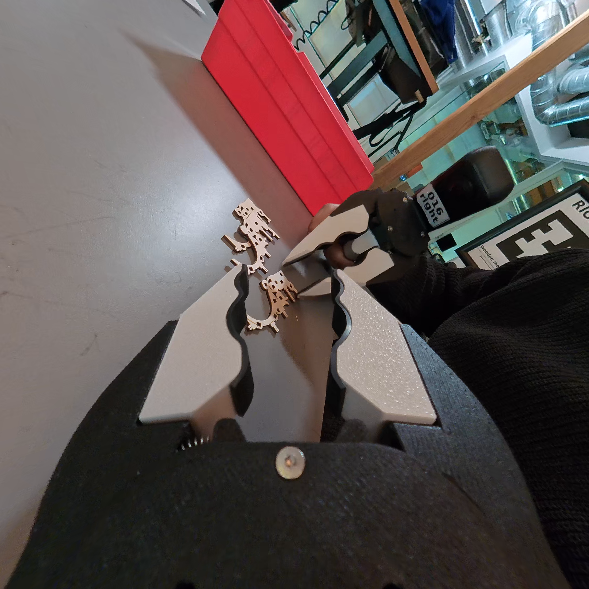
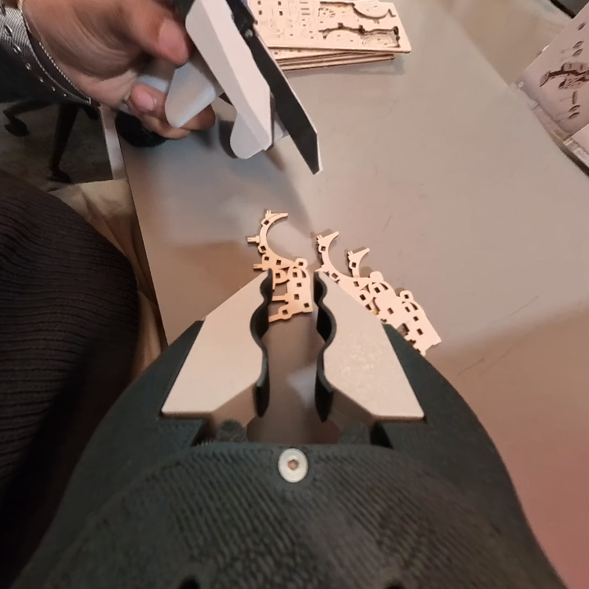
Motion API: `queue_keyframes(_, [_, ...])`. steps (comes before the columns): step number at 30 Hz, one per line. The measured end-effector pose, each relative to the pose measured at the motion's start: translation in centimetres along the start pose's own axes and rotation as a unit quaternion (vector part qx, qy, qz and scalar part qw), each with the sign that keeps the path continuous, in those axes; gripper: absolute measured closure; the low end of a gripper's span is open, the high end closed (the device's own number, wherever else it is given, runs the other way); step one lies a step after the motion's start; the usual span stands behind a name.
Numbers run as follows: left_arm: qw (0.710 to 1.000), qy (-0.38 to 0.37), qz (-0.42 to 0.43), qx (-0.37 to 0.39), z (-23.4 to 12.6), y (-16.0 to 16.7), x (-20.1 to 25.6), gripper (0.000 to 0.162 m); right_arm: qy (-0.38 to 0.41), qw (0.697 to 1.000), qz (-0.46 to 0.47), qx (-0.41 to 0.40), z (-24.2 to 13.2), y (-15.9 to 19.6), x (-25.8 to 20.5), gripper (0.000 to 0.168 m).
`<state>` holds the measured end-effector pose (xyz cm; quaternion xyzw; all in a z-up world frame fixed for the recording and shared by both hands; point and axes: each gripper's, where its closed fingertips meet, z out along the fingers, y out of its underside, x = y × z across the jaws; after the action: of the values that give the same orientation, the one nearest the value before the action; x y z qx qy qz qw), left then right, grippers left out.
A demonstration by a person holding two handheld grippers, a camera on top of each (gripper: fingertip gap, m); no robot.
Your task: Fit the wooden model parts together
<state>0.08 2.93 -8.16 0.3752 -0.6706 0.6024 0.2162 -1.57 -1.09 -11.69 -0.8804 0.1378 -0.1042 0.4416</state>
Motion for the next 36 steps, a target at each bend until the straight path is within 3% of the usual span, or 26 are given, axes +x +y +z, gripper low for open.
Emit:
queue_keyframes(6, [1.000, -0.012, 0.010, -0.019, 0.0, 0.5, 0.0, 0.106, 0.002, 0.999, -0.024, -0.038, 0.4, 1.4, -0.1, 0.144])
queue_keyframes(9, [0.992, 0.004, 0.020, -0.123, 0.9, 3.8, 1.2, 0.093, 0.002, 0.998, -0.041, -0.042, 0.4, 1.5, -0.3, 0.146])
queue_keyframes(12, [0.985, -0.005, 0.065, -0.160, 1.8, 5.4, 1.8, 0.099, -0.001, 0.998, -0.041, -0.041, 0.3, 1.5, -0.3, 0.146])
queue_keyframes(18, [0.980, 0.019, 0.055, -0.192, 2.0, 6.6, 2.8, 0.099, -0.002, 0.999, -0.028, -0.040, 0.2, 1.7, 0.3, 0.146])
queue_keyframes(25, [0.987, 0.096, -0.001, -0.127, 1.4, 4.3, 4.6, 0.099, -0.005, 0.999, -0.023, -0.040, 0.0, 1.9, 0.5, 0.147])
queue_keyframes(29, [0.994, 0.068, -0.001, -0.084, 0.8, 2.7, 2.9, 0.099, -0.011, 0.999, -0.022, -0.039, 0.0, 1.9, 0.4, 0.149])
queue_keyframes(36, [0.994, 0.049, 0.002, -0.098, 1.1, 3.3, 2.0, 0.099, -0.021, 0.999, -0.018, -0.037, 0.0, 1.9, 0.2, 0.151])
